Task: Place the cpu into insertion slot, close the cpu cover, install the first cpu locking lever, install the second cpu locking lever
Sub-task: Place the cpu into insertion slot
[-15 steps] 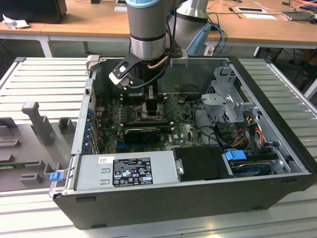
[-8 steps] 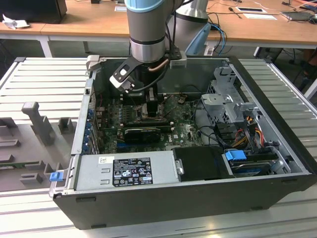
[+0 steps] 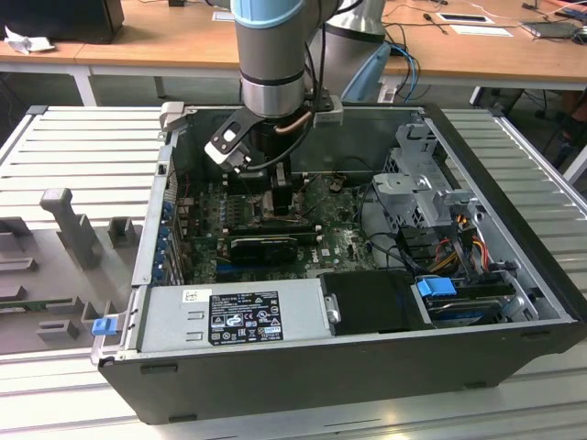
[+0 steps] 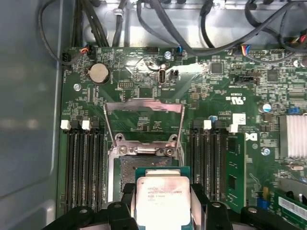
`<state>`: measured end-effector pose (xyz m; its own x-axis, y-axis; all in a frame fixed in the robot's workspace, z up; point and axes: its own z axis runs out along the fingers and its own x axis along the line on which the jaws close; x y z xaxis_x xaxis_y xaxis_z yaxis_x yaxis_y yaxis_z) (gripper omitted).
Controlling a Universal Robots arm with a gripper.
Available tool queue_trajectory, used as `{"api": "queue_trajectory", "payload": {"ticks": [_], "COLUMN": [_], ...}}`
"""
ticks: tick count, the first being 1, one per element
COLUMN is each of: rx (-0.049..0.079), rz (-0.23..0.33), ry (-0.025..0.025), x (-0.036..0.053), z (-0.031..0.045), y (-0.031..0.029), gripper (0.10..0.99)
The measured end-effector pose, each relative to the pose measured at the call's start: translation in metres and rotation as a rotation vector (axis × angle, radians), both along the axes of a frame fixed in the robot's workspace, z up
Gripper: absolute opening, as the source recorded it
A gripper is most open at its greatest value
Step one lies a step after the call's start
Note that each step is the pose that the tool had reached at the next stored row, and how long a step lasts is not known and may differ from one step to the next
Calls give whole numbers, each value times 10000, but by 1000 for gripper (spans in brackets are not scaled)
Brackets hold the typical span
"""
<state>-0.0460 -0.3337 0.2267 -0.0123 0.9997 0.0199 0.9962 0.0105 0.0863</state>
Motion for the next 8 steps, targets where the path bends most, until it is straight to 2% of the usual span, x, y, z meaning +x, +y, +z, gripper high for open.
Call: {"api": "queue_trajectory", "payload": {"ticks": [3,8], "rx": [0,-1], "rz": [0,-41], "ry": [0,1], "x": [0,1], "z": [-74,-117], "y": [22,55], "gripper": [541,541]}}
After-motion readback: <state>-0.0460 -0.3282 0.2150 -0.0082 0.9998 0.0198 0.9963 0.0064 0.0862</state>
